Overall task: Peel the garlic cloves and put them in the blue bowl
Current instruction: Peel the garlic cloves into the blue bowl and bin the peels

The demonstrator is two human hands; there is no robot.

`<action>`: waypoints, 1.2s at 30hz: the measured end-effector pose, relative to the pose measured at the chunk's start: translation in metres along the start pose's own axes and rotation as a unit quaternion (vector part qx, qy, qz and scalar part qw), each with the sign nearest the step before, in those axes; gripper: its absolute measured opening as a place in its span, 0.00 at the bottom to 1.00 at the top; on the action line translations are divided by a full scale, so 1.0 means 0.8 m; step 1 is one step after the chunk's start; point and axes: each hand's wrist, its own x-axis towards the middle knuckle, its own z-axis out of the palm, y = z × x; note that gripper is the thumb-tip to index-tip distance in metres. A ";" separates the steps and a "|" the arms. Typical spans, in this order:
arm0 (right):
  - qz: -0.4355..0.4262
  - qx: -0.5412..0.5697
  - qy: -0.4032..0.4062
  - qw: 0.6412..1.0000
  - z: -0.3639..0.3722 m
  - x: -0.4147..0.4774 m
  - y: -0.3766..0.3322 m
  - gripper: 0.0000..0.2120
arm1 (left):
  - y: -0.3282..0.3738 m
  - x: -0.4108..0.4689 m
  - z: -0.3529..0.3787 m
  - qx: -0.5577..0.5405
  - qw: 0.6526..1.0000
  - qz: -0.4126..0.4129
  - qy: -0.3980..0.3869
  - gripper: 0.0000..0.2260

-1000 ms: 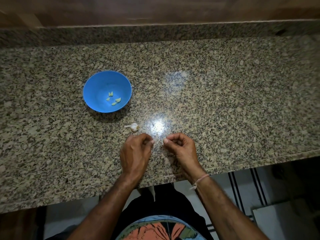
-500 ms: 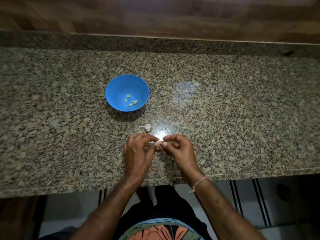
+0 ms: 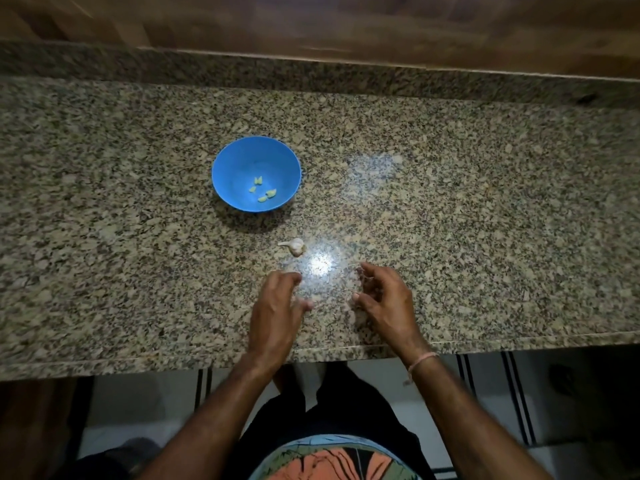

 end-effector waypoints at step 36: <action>-0.249 -0.062 -0.140 0.956 0.035 0.068 0.002 0.15 | 0.063 -0.002 0.037 -0.110 0.952 -0.216 0.187 0.05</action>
